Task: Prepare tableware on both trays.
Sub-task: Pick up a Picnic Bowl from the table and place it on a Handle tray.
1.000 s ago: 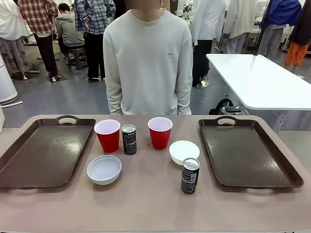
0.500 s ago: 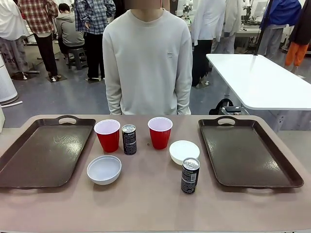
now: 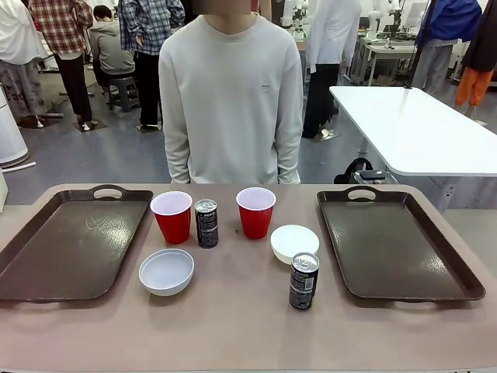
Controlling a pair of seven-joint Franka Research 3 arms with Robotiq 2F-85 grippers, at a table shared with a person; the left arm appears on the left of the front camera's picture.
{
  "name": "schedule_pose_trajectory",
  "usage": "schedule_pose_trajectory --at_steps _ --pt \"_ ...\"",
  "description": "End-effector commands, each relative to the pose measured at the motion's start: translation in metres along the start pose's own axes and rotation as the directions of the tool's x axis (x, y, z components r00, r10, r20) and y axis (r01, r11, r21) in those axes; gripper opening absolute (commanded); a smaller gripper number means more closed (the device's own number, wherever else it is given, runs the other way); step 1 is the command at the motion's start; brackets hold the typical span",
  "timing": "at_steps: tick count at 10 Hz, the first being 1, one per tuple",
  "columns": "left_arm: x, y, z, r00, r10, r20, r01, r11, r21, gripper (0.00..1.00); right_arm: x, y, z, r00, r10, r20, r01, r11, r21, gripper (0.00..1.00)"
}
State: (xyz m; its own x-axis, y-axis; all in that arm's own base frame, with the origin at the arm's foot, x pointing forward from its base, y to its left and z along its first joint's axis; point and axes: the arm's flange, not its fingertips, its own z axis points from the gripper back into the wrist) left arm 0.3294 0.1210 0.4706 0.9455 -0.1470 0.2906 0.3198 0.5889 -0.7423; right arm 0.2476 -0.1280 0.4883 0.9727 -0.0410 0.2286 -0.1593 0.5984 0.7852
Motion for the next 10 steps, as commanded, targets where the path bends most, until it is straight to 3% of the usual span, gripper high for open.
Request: schedule_pose_trajectory --at_steps 1,10 --pt "0.0009 0.0019 0.0044 1.0 -0.014 0.001 0.014 1.0 -0.013 1.0 0.0003 -0.0016 -0.0012 1.0 0.02 0.009 -0.02 0.999 0.032 1.0" --pt "0.0009 0.0019 0.0044 1.0 -0.014 0.001 0.014 1.0 -0.013 1.0 0.0003 -0.0016 -0.0012 1.0 0.02 0.009 -0.02 0.999 0.032 1.0"
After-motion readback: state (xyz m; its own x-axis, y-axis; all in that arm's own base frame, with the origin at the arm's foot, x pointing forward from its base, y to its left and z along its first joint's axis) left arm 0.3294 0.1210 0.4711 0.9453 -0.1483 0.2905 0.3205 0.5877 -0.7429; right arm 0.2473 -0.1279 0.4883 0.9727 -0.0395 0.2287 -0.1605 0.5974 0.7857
